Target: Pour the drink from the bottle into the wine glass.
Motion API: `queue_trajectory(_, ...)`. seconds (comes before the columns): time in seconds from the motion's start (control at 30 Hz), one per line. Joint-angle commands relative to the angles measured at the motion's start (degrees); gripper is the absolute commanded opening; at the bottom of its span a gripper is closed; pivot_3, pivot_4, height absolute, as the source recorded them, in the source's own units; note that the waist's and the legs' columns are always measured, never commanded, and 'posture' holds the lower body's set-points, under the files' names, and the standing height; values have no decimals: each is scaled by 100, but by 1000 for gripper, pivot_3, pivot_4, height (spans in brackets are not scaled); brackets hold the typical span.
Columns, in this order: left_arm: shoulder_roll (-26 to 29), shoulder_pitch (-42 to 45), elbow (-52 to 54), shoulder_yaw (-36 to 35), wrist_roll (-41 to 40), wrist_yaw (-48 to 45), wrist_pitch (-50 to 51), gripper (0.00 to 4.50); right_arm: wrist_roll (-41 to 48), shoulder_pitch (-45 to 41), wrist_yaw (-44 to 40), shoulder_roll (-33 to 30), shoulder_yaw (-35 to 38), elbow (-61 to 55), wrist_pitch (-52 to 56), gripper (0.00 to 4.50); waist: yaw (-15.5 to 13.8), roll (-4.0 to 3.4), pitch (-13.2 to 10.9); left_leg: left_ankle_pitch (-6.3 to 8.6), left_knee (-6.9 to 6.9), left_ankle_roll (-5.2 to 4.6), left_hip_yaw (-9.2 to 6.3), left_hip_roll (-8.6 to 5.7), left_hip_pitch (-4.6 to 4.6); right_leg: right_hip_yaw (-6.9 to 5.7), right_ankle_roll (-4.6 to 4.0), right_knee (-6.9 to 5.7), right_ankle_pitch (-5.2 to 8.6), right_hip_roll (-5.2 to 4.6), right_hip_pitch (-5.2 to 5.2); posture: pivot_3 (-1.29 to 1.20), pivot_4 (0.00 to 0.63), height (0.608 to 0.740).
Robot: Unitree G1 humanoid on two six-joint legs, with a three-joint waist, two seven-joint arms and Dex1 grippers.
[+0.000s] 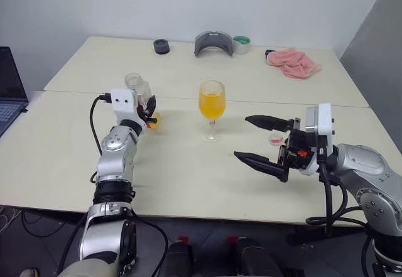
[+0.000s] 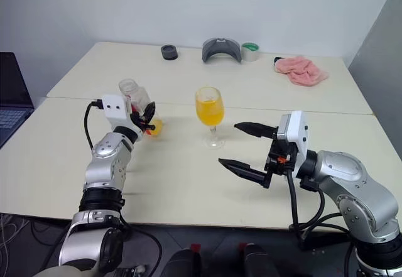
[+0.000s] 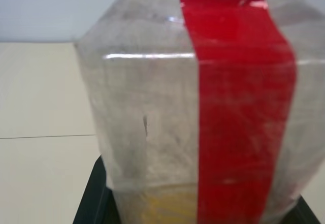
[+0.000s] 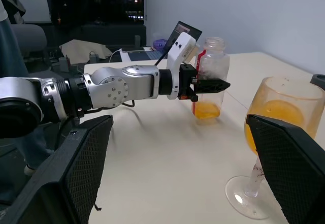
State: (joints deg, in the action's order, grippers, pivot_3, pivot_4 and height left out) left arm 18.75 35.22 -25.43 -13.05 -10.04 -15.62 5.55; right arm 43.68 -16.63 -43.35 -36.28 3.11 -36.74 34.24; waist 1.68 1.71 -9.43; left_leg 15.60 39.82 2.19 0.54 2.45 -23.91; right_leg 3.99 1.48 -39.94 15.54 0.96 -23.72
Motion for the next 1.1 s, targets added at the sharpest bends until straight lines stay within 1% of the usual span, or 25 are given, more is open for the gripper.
queue_trajectory(0.03,-15,-7,61,43,28,24,-141,1626,53,-102,53,1,35,-135,-44,4500,0,0,0,0,0,0,0,0,0,-1,0,0,0,0,0,0,150,740)
queue_trajectory(0.63,47,-120,-83,106,56,-157,-148,1626,-52,-83,116,47,-26,-137,-148,4500,3,0,0,0,-1,0,-1,-1,1,-1,1,4,1,2,2,0,150,740)
queue_trajectory(0.7,52,-126,-88,110,58,-174,-153,2347,-65,-77,108,49,-29,-135,-161,4500,3,0,0,0,-1,0,-2,-1,1,-1,1,5,1,2,3,0,150,740)
queue_trajectory(0.73,52,-125,-93,112,52,-187,-154,2613,-68,-77,105,49,-31,-135,-164,4500,3,0,0,0,-1,0,-2,-1,1,-1,1,5,1,2,3,0,150,740)
queue_trajectory(0.87,65,-124,-106,131,28,-220,-163,3938,-86,-82,97,59,-40,-135,-168,4500,3,0,0,0,-2,0,-1,0,1,-2,1,7,1,3,3,0,150,740)
queue_trajectory(0.9,67,-125,-102,135,23,-226,-164,4245,-93,-82,95,62,-43,-133,-171,4500,4,0,0,0,-2,0,-2,0,1,-1,1,7,1,3,3,0,150,740)
queue_trajectory(0.93,67,-127,-98,136,21,-230,-164,4457,-100,-82,93,64,-46,-130,-177,4500,4,0,0,0,-3,0,-2,0,1,-1,1,7,1,3,3,0,150,740)
queue_trajectory(1.1,70,-209,24,130,3,-242,-90,4457,-172,-26,67,65,-61,-108,-239,4500,4,0,0,0,-3,0,-2,0,1,-2,1,8,1,3,3,0,150,740)
